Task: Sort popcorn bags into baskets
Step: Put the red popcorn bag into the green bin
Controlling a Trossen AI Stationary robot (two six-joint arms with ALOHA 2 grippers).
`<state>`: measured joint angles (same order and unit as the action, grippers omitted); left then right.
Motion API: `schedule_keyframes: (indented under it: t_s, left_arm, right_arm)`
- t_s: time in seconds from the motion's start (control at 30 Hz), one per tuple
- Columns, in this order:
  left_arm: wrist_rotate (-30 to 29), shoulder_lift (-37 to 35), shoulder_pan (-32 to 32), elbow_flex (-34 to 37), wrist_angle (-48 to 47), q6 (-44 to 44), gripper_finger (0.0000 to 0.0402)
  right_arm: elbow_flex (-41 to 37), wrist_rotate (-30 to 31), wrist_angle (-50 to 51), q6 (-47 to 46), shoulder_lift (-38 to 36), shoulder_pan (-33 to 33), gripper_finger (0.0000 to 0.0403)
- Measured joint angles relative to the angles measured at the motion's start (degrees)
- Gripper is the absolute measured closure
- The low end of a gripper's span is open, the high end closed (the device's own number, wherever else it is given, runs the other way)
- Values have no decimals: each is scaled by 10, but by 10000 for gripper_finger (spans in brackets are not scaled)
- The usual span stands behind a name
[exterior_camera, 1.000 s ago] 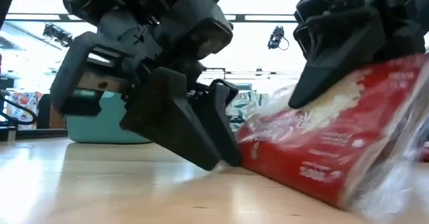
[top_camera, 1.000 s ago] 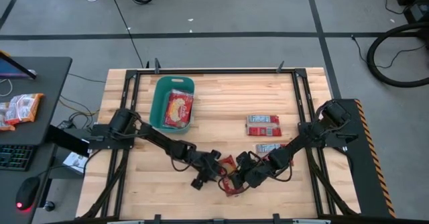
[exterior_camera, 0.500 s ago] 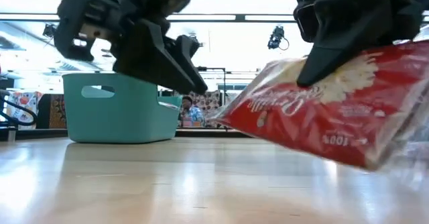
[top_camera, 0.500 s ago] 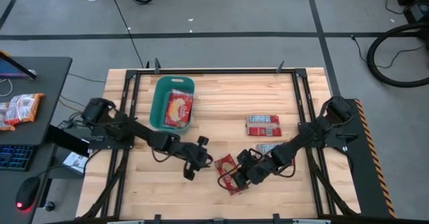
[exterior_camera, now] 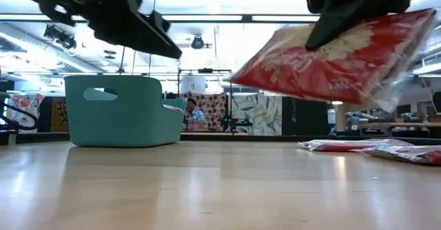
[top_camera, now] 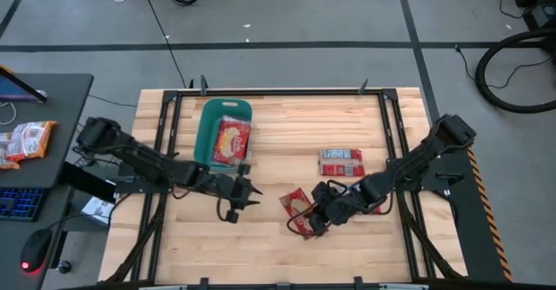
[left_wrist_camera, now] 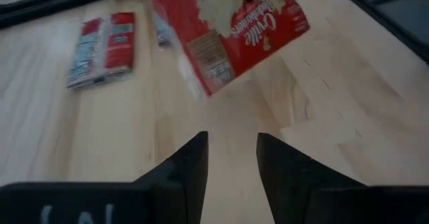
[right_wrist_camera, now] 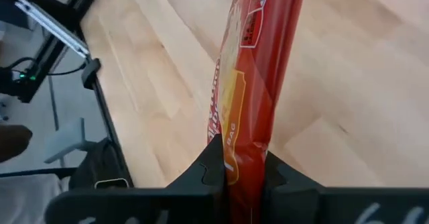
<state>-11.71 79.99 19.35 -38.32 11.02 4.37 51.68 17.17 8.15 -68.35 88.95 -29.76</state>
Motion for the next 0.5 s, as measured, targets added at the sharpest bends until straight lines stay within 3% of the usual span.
schedule_keyframes:
  t_s: [0.23,0.5]
  left_arm:
    - [-94,-99,35,45,-14,-51,269]
    - [-206,-191,101,46,-97,-87,269]
  right_arm:
    - [0,-8,-6,67,-7,27,373]
    - [0,-74,-89,173,-7,95,373]
